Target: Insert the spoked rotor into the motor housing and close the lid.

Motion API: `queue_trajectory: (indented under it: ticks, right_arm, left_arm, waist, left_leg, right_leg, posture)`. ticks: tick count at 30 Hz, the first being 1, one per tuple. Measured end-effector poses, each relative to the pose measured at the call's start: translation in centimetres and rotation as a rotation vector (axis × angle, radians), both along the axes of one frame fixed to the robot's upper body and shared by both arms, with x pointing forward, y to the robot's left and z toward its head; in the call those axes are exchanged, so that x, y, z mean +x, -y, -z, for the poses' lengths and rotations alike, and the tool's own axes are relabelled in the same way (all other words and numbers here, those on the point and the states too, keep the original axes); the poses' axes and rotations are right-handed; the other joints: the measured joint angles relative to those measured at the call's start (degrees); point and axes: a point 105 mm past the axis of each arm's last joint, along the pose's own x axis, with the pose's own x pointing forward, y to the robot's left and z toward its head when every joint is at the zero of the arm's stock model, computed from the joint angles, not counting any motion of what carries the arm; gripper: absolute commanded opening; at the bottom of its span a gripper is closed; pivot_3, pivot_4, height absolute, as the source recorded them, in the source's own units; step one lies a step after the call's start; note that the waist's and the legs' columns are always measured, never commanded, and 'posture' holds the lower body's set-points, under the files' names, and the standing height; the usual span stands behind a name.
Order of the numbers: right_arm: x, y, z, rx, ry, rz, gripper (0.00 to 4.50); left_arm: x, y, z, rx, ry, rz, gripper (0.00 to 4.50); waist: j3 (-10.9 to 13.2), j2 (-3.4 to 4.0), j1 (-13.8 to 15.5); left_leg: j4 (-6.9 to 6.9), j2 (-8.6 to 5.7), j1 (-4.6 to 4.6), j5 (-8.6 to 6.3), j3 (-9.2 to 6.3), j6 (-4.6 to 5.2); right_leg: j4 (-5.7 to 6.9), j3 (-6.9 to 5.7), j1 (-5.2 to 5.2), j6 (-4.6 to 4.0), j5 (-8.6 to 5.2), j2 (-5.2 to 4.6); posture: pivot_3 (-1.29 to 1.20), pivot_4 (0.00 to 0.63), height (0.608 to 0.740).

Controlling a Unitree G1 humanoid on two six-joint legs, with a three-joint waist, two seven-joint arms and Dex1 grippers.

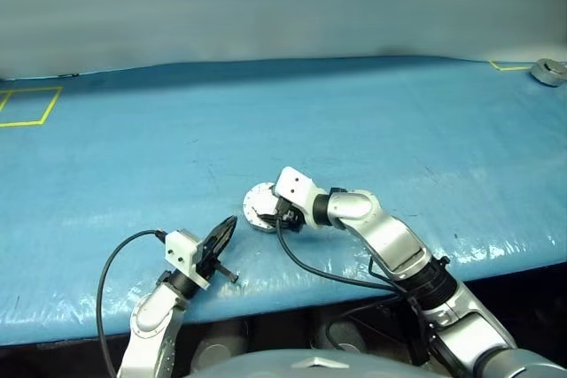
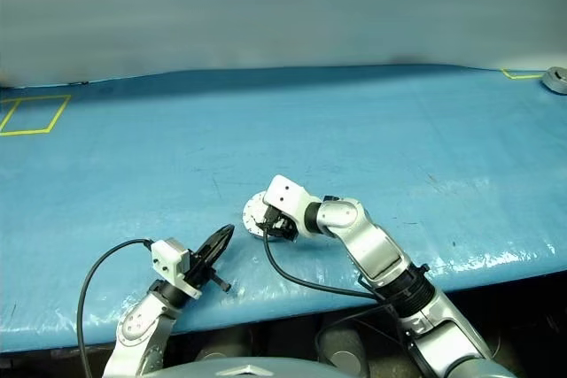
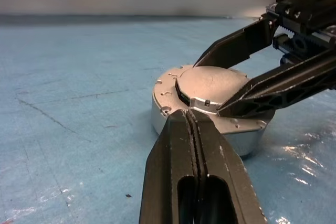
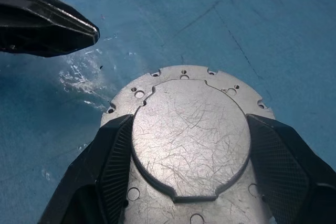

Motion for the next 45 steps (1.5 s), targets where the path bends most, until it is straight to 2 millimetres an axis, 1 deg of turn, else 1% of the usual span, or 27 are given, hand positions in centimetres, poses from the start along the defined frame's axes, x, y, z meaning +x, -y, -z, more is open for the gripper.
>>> queue_trajectory:
  ticks: [4,6,9,12,17,24,26,30,33,39,43,45]
  right_arm:
    - [0.1,0.0,-0.1,0.040,-0.040,0.040,3.03]
    - [0.1,-0.1,-0.1,0.048,-0.042,0.039,3.03]
    - [0.0,-0.3,0.0,0.066,-0.030,0.013,3.03]
    - [0.0,-0.4,0.1,0.082,-0.018,-0.005,3.03]
    - [0.4,-0.7,0.0,0.130,-0.084,0.054,3.03]
    - [0.2,-0.9,0.1,0.066,0.008,-0.012,3.03]
    - [0.1,-0.9,0.1,0.065,0.008,-0.012,3.03]
    - [0.3,-1.1,0.0,0.051,-0.020,0.002,3.03]
    - [0.4,-1.2,-0.1,0.043,-0.031,0.015,3.03]
    - [0.1,-1.4,-0.1,0.034,0.037,-0.036,3.03]
    - [0.3,-1.6,-0.2,0.056,-0.015,0.006,3.03]
    - [0.4,-1.6,-0.2,0.057,-0.032,0.027,3.03]
  left_arm:
    - [2.1,-0.8,-1.5,-0.110,-0.094,-0.063,0.00]
    - [3.0,-1.0,-2.6,-0.154,-0.131,-0.059,0.00]
    - [3.3,-1.2,-3.3,-0.182,-0.166,-0.053,0.00]
    - [3.1,-1.2,-2.9,-0.178,-0.201,-0.044,0.00]
    - [2.1,-0.7,-2.4,-0.106,-0.186,0.011,0.00]
    - [0.4,0.2,-1.4,-0.005,-0.184,0.123,0.00]
    - [0.2,0.2,-1.2,0.025,-0.178,0.131,0.00]
    - [-0.5,0.0,0.2,0.084,-0.199,0.142,0.00]
    - [-0.7,0.0,0.7,0.076,-0.209,0.144,0.00]
    - [-0.8,0.0,1.1,0.062,-0.209,0.139,0.00]
    - [-0.7,0.0,1.0,0.063,-0.207,0.142,0.00]
    - [-0.7,0.1,1.0,0.063,-0.205,0.146,0.00]
  waist:
    - [0.0,-0.06,0.0]
    - [0.0,-0.07,-0.2]
    - [0.0,-0.08,-0.7]
    - [0.0,-0.10,-0.9]
    - [0.1,-0.09,-1.0]
    - [0.1,-0.10,-1.0]
    - [0.1,-0.08,-1.0]
    - [0.1,-0.08,-1.0]
    - [0.1,-0.09,-0.9]
    - [0.1,-0.09,-1.0]
    - [0.1,-0.10,-1.2]
    - [0.1,-0.09,-1.1]
  left_leg:
    - [0.00,0.01,0.02,0.01,-0.07,-0.01]
    - [-0.01,0.00,0.02,0.02,-0.07,-0.03]
    - [-0.13,-0.02,0.07,0.02,0.01,-0.04]
    - [-0.23,-0.01,0.06,0.02,0.06,-0.08]
    - [-0.26,0.13,0.07,0.05,0.03,-0.20]
    - [-0.32,0.13,0.13,0.03,0.06,-0.22]
    - [-0.35,0.14,0.13,0.03,0.06,-0.22]
    - [-0.34,0.21,0.17,0.02,0.05,-0.24]
    - [-0.32,0.29,0.17,0.01,0.01,-0.25]
    - [-0.36,0.31,0.10,-0.02,0.05,-0.31]
    - [-0.40,0.36,0.08,-0.06,0.03,-0.36]
    - [-0.39,0.37,0.10,-0.06,0.00,-0.38]
  right_leg:
    - [0.05,-0.03,0.00,0.03,0.01,0.06]
    - [0.05,-0.04,-0.01,0.07,0.04,0.07]
    - [-0.01,0.00,-0.01,0.23,0.14,0.05]
    - [-0.02,0.06,-0.01,0.23,0.14,0.07]
    - [0.04,0.06,-0.05,-0.18,-0.08,0.08]
    - [-0.01,0.06,-0.09,-0.21,-0.11,0.05]
    - [0.00,0.06,-0.10,-0.22,-0.11,0.05]
    - [0.01,0.07,-0.09,-0.24,-0.13,0.01]
    - [0.01,0.04,-0.08,-0.25,-0.14,-0.03]
    - [0.00,0.03,-0.19,-0.26,-0.15,-0.01]
    - [0.00,0.02,-0.19,-0.19,-0.09,0.05]
    - [0.00,-0.01,-0.20,-0.31,-0.17,0.04]
  posture:
    - [0.00,0.150,0.740]
    - [0.00,0.150,0.740]
    - [0.00,0.150,0.740]
    - [0.00,0.150,0.740]
    - [0.00,0.150,0.740]
    - [0.00,0.150,0.740]
    - [0.00,0.150,0.740]
    - [0.00,0.150,0.740]
    - [0.00,0.150,0.740]
    - [0.00,0.150,0.740]
    - [0.00,0.150,0.740]
    - [0.00,0.150,0.740]
